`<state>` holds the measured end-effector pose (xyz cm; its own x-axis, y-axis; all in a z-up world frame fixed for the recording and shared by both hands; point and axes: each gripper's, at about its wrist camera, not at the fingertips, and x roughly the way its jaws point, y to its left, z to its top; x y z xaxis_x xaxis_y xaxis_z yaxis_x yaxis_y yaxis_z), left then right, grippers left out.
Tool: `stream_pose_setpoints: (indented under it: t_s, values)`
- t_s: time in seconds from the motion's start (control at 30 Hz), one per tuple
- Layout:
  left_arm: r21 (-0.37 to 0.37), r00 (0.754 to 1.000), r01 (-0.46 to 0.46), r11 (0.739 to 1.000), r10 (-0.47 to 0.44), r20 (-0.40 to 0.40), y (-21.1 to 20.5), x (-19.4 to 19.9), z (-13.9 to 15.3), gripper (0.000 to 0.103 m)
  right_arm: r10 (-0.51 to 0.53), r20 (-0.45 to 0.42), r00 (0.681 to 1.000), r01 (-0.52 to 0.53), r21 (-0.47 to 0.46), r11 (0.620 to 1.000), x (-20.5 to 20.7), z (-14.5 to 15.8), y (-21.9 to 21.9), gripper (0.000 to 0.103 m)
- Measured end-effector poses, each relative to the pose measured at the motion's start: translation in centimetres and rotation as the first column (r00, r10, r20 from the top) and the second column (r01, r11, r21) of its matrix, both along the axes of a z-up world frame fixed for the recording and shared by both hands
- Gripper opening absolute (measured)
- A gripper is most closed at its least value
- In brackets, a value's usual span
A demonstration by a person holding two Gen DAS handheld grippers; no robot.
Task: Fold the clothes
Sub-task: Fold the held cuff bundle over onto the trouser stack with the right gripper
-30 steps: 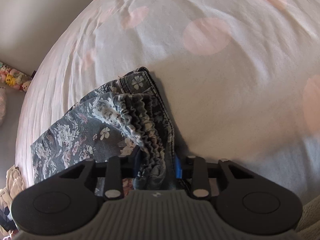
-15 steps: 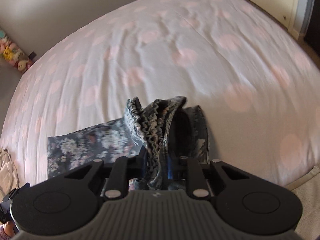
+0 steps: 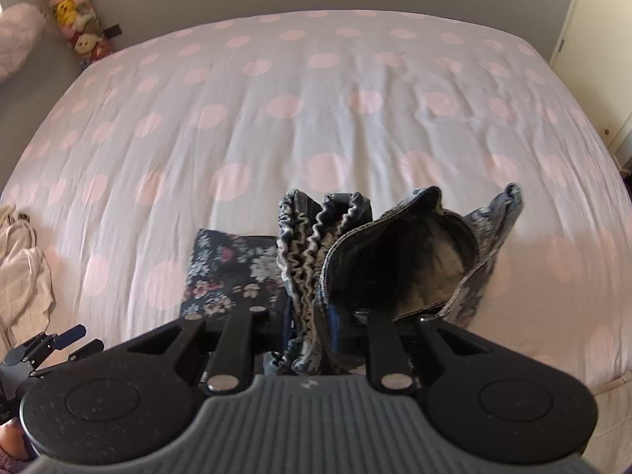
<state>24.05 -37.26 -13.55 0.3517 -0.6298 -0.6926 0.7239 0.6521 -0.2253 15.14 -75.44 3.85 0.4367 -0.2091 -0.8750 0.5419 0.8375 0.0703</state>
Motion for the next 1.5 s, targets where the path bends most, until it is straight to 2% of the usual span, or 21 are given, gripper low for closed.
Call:
stream_pose_setpoints:
  t_s: [0.17, 0.33, 0.53, 0.63, 0.73, 0.83, 0.93, 1.0, 1.1, 1.23, 1.33, 1.5]
  values:
    - [-0.010, 1.000, 0.007, 1.000, -0.007, -0.025, 0.3, 0.3, 0.0, 0.047, 0.070, -0.046, 0.997, -0.070, -0.003, 0.998, 4.0, -3.0, 4.7, 0.021]
    - [0.049, 0.999, -0.002, 0.999, 0.005, -0.051, 0.1, 0.8, -1.2, 0.047, 0.124, -0.082, 0.989, -0.124, 0.004, 0.992, 7.3, -7.0, 8.8, 0.021]
    - [0.070, 0.997, 0.013, 0.997, -0.007, -0.081, 0.0, 0.9, -1.9, 0.047, 0.123, -0.115, 0.986, -0.122, 0.012, 0.992, 9.0, -12.1, 10.8, 0.021]
    - [0.070, 0.996, 0.021, 0.997, -0.015, -0.088, -0.1, 0.8, -2.0, 0.047, 0.125, -0.119, 0.985, -0.125, 0.009, 0.992, 9.2, -13.4, 11.3, 0.023]
    - [0.077, 0.996, 0.025, 0.997, -0.018, -0.093, -0.3, 0.8, -2.2, 0.047, 0.164, -0.133, 0.977, -0.165, 0.005, 0.986, 9.4, -13.5, 12.0, 0.034]
    - [0.080, 0.996, 0.025, 0.996, -0.018, -0.093, -0.4, 0.8, -2.1, 0.047, 0.211, -0.147, 0.966, -0.215, -0.010, 0.977, 9.3, -11.9, 12.4, 0.043]
    - [0.080, 0.996, 0.022, 0.997, -0.014, -0.092, -0.5, 0.8, -2.1, 0.047, 0.246, -0.113, 0.963, -0.249, -0.016, 0.968, 8.6, -9.0, 12.1, 0.044]
    - [0.082, 0.996, 0.021, 0.996, -0.014, -0.090, -0.6, 0.6, -2.0, 0.047, 0.252, -0.104, 0.962, -0.258, -0.054, 0.965, 8.2, -7.1, 11.6, 0.046]
    - [0.086, 0.996, 0.025, 0.996, -0.018, -0.085, -0.7, 0.5, -2.0, 0.047, 0.218, -0.143, 0.965, -0.239, -0.154, 0.959, 8.4, -5.8, 10.1, 0.046]
    - [0.088, 0.996, 0.025, 0.996, -0.017, -0.083, -0.8, 0.5, -2.0, 0.047, 0.159, -0.187, 0.969, -0.193, -0.180, 0.965, 9.4, -7.0, 8.2, 0.048]
    - [0.089, 0.996, 0.018, 0.996, -0.010, -0.090, -0.7, 0.6, -2.1, 0.047, 0.136, -0.210, 0.968, -0.173, -0.167, 0.971, 10.4, -8.8, 7.6, 0.055]
    - [0.083, 0.994, 0.022, 0.996, -0.013, -0.107, -0.7, 1.0, -2.5, 0.047, 0.119, -0.357, 0.926, -0.228, -0.279, 0.933, 12.7, -12.8, 8.2, 0.054]
